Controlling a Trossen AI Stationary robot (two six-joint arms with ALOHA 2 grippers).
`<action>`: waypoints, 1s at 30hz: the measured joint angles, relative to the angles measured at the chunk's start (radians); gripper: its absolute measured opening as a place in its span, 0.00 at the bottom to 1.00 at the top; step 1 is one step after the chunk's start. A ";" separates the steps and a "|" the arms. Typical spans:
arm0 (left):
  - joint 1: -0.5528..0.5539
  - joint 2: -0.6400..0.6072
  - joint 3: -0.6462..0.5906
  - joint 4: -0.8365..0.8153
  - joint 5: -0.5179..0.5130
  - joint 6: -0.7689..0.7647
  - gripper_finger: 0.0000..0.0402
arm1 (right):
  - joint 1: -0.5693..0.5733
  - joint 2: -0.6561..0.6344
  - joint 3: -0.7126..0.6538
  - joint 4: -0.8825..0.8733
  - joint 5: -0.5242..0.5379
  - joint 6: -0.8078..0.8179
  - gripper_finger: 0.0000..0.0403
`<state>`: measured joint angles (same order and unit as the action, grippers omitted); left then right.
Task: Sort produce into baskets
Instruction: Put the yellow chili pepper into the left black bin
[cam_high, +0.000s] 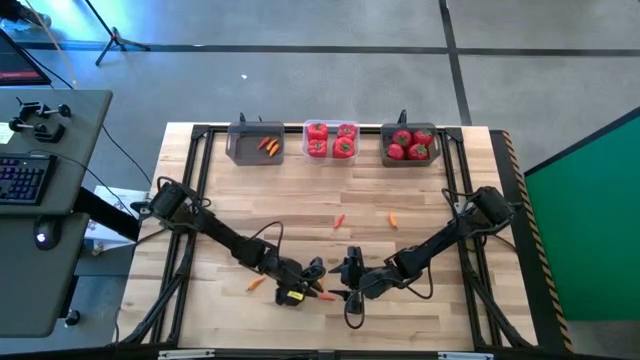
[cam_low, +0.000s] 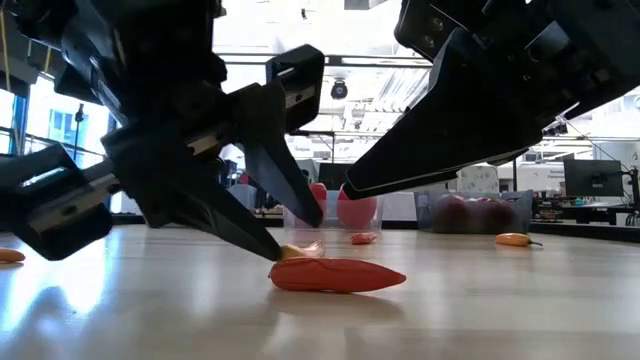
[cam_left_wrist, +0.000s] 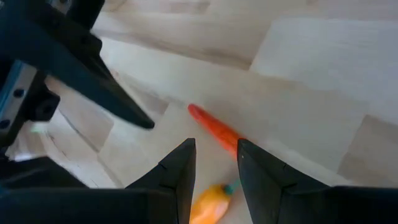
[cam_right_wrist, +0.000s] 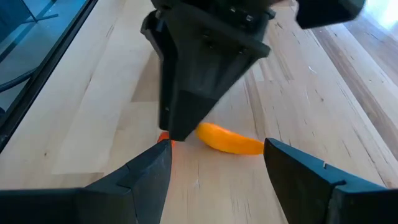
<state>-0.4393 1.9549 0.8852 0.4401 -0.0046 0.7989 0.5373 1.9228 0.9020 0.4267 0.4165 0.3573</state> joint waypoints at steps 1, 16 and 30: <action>0.001 0.000 0.000 -0.002 -0.006 0.000 0.26 | 0.000 0.000 0.000 0.000 0.000 0.000 0.61; 0.002 0.000 0.000 -0.028 -0.079 0.018 0.26 | 0.000 0.000 0.000 0.000 0.000 0.000 0.61; 0.001 0.038 0.004 0.050 -0.137 -0.009 0.26 | 0.000 0.000 0.000 -0.001 0.000 0.000 0.61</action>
<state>-0.4381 1.9931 0.8889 0.4905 -0.1413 0.7898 0.5369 1.9228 0.9020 0.4253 0.4164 0.3573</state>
